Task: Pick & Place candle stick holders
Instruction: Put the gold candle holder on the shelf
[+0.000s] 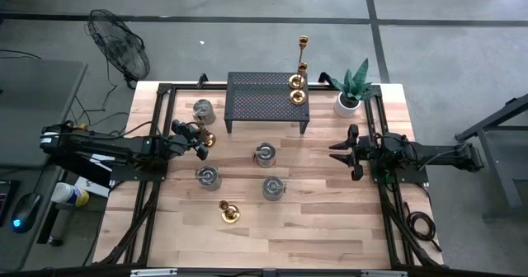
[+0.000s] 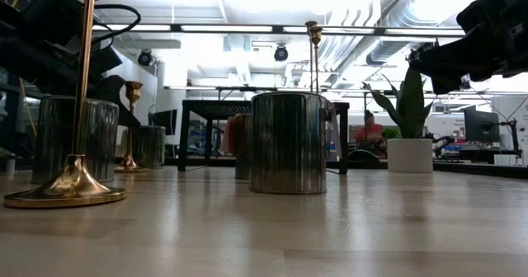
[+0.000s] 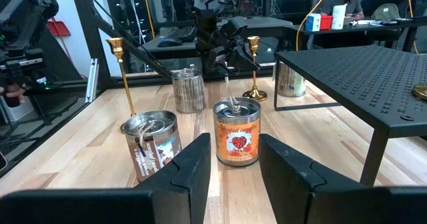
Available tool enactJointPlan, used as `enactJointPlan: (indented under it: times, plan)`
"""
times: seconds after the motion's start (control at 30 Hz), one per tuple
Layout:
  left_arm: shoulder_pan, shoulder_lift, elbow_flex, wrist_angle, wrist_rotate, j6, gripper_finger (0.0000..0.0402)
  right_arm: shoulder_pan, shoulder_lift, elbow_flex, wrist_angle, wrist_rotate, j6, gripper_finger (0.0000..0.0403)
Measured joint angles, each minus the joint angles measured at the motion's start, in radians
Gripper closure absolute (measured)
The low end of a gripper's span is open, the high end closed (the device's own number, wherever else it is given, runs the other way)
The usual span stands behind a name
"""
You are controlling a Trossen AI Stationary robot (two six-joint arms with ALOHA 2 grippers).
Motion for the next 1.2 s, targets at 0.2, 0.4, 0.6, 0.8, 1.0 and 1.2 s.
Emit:
enactJointPlan:
  times: [0.2, 0.4, 0.6, 0.8, 1.0, 1.2]
  plan:
    - [0.0, 0.0, 0.009, -0.007, -0.002, 0.003, 0.0386, 0.0, 0.0, 0.0, 0.0, 0.0, 0.0, 0.0285]
    - [0.0, 0.0, 0.07, -0.014, 0.004, 0.024, 0.0388, 0.0, 0.0, 0.0, 0.0, 0.0, 0.0, 0.0285]
    - [0.0, 0.0, 0.177, -0.077, 0.021, 0.084, 0.0388, 0.0, 0.0, 0.0, 0.0, 0.0, 0.0, 0.0285]
    - [0.0, -0.002, 0.325, -0.311, 0.009, 0.082, 0.0389, 0.0, 0.0, 0.0, 0.0, 0.0, 0.0, 0.0285]
    - [0.0, 0.003, 0.445, -0.383, -0.059, 0.088, 0.0389, 0.0, 0.0, 0.0, 0.0, 0.0, 0.0, 0.0285]
    - [0.001, 0.037, 0.502, -0.347, -0.1, 0.147, 0.0389, 0.0, 0.0, 0.0, 0.0, 0.0, 0.0, 0.0285]
